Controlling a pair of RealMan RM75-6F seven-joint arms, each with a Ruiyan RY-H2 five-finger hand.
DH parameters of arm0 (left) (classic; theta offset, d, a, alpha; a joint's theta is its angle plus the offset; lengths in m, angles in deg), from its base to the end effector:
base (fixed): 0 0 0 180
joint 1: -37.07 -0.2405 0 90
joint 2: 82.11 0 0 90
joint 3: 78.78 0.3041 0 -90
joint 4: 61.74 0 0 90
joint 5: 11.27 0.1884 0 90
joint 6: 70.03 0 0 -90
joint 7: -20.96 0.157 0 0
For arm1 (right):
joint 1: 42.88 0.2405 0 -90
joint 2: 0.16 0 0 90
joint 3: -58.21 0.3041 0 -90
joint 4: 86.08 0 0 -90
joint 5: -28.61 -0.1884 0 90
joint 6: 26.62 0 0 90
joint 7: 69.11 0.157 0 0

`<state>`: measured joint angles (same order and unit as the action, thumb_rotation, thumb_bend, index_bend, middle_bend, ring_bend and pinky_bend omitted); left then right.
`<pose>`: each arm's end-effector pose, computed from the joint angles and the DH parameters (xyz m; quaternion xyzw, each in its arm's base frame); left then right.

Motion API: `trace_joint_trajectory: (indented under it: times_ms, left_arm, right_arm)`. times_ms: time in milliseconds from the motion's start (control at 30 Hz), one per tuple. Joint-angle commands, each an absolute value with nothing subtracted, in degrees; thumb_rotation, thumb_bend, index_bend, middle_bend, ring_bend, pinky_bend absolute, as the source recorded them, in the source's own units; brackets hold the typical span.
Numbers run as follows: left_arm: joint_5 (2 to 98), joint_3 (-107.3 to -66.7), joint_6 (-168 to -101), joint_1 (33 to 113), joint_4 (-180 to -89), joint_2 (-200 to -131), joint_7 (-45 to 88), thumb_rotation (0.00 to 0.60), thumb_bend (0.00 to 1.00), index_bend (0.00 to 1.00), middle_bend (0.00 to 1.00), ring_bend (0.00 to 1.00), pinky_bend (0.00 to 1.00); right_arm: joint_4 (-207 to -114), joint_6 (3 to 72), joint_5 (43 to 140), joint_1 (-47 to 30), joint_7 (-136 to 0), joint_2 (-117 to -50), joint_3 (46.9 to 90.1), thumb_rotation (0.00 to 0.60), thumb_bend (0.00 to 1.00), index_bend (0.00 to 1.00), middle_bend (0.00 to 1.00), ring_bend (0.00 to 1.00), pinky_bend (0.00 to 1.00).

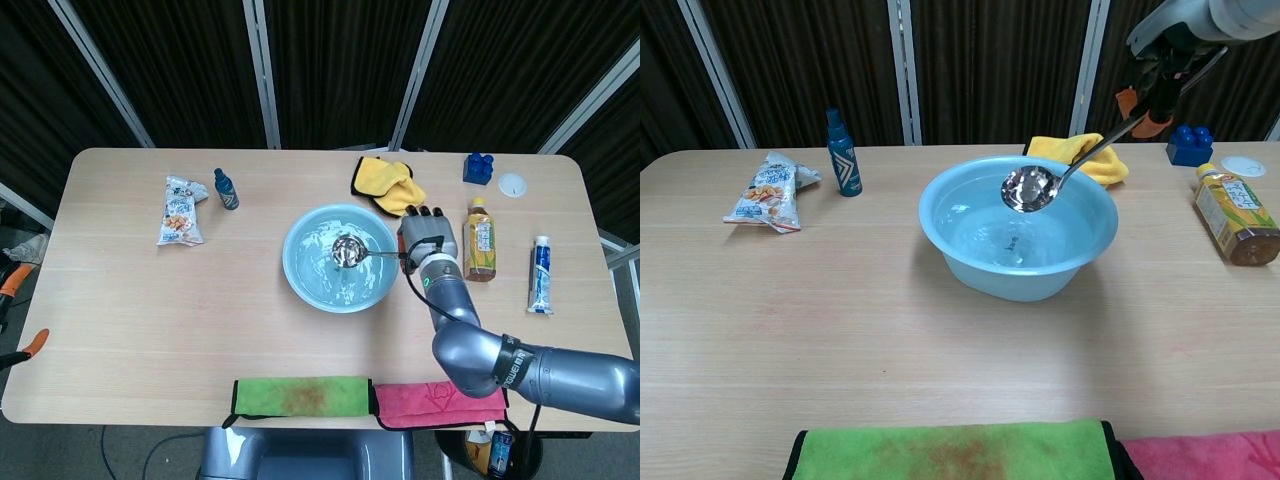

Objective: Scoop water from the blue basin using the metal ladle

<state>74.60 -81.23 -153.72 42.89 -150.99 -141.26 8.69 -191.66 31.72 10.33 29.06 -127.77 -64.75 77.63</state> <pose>-0.3563 0.2015 0.2330 -0.5825 -0.4129 -0.4076 0.5693 -0.0822 -0.4410 0.1284 0.6806 -0.4978 0.1607 0.5129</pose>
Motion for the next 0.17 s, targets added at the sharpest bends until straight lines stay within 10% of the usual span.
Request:
trace_joint_trajectory:
  times_ms: [33, 167]
  left_arm:
    - [74.6, -81.2, -153.8, 42.8, -151.1, -141.3, 8.9, 0.600, 0.30, 0.02, 0.00, 0.00, 0.00]
    - [74.4, -81.2, -153.6, 42.9, -151.2, -141.3, 9.1, 0.600, 0.30, 0.02, 0.00, 0.00, 0.00]
  right_arm:
    - [-191.7, 31.5, 10.0, 29.2, -127.9, -64.5, 77.3, 0.600, 0.63, 0.71, 0.05, 0.00, 0.00]
    - [-191.9, 31.5, 9.9, 29.4, -127.7, -64.2, 76.8, 0.600, 0.63, 0.71, 0.05, 0.00, 0.00]
